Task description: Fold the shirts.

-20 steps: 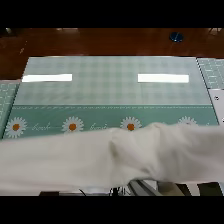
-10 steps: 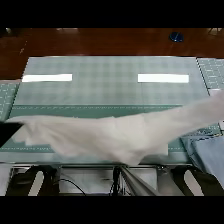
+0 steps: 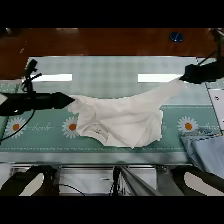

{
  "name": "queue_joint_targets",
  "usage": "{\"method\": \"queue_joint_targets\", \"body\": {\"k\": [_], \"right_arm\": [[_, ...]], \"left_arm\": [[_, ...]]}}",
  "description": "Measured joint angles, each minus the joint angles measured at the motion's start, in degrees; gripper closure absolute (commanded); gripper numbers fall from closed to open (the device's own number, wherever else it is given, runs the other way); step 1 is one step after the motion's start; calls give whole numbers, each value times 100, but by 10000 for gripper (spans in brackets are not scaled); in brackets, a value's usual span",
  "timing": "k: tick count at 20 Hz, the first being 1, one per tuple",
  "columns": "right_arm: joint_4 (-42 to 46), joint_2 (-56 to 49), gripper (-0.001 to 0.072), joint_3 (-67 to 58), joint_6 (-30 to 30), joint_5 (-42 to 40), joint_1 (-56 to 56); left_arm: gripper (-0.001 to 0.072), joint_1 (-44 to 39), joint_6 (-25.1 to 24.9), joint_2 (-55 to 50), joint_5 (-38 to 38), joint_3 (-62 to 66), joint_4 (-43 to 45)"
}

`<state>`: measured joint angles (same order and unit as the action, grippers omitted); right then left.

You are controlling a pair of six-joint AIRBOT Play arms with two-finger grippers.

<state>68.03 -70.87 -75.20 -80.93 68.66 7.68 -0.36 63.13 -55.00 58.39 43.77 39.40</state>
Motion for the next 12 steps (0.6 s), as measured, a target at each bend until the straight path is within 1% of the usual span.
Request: {"method": "queue_joint_targets", "body": {"k": [2,4,5,6,7,10,12], "right_arm": [[11,-247,686,28,42,-651,-20],[9,-417,675,39,68,-1082,20],[22,-498,532,46,79,-1209,61],[26,-555,307,48,83,-1292,101],[11,-586,172,46,101,-1342,146],[-144,-496,167,-63,195,-1187,271],[-190,-280,167,-157,243,-872,337]], "left_arm": [[685,-103,-133,-511,-264,151,-87],[685,-162,-201,-850,-420,271,-136],[685,-177,-219,-960,-448,310,-149],[685,-190,-236,-1034,-466,339,-175],[685,-203,-251,-1091,-457,356,-175],[685,-219,-278,-1182,-306,389,-190],[685,-225,-280,-1207,-133,398,-192]]}}
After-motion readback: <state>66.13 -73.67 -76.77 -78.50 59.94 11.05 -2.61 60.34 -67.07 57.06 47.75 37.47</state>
